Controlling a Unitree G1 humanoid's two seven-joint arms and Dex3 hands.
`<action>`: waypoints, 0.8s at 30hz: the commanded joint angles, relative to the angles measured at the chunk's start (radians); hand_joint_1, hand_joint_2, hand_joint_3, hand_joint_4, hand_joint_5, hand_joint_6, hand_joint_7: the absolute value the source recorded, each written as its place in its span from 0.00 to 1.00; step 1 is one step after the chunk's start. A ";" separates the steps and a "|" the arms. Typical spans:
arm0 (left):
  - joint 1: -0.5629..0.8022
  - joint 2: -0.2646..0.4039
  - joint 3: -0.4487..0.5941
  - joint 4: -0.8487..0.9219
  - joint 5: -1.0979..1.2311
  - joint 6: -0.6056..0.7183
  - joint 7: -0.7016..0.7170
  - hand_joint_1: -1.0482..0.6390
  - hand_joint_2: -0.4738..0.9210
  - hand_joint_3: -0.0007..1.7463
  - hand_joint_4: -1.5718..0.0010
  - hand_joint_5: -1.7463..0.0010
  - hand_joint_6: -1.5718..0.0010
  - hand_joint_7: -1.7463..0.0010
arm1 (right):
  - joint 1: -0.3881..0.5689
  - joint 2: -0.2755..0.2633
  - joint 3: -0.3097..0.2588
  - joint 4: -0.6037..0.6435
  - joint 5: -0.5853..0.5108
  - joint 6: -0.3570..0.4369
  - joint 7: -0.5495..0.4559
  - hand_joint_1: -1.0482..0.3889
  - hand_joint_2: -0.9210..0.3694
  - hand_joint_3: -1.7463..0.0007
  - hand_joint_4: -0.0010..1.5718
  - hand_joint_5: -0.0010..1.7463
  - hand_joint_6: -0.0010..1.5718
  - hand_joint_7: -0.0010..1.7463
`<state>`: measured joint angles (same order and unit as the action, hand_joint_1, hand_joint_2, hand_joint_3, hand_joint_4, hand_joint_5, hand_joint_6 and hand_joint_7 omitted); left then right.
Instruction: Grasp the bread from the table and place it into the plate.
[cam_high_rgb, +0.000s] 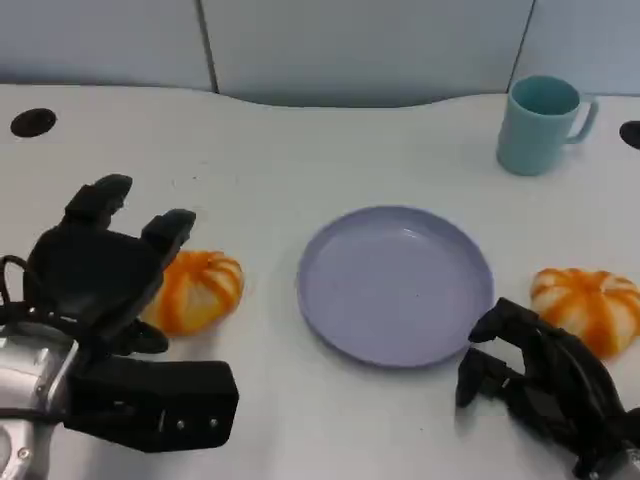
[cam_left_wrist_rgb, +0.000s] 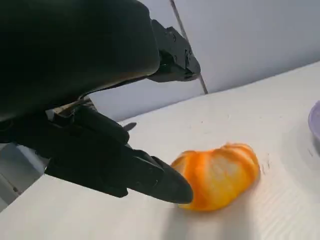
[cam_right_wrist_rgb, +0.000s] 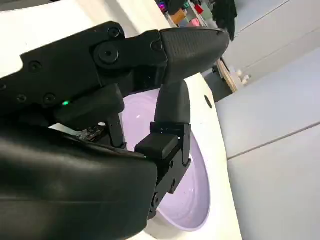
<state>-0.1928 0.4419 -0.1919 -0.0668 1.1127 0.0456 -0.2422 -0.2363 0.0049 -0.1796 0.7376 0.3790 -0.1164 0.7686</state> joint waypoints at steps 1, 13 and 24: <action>-0.044 0.014 -0.036 0.056 0.000 0.038 -0.013 0.19 0.94 0.00 0.99 0.89 0.90 1.00 | 0.028 -0.009 0.003 0.009 -0.010 0.014 -0.013 0.37 0.00 0.84 0.43 0.93 0.36 0.75; -0.206 -0.007 -0.151 0.322 -0.089 0.059 -0.045 0.21 0.96 0.00 1.00 0.94 0.92 1.00 | 0.030 -0.011 0.003 0.013 -0.011 0.010 -0.010 0.37 0.00 0.85 0.44 0.94 0.36 0.76; -0.317 -0.025 -0.212 0.517 -0.212 0.036 -0.059 0.22 0.95 0.00 1.00 0.97 0.93 1.00 | 0.039 -0.012 0.001 0.002 -0.007 0.006 -0.009 0.37 0.00 0.85 0.43 0.94 0.36 0.75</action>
<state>-0.4914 0.4028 -0.3932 0.4327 0.9167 0.0838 -0.3052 -0.2269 0.0049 -0.1797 0.7306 0.3793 -0.1300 0.7718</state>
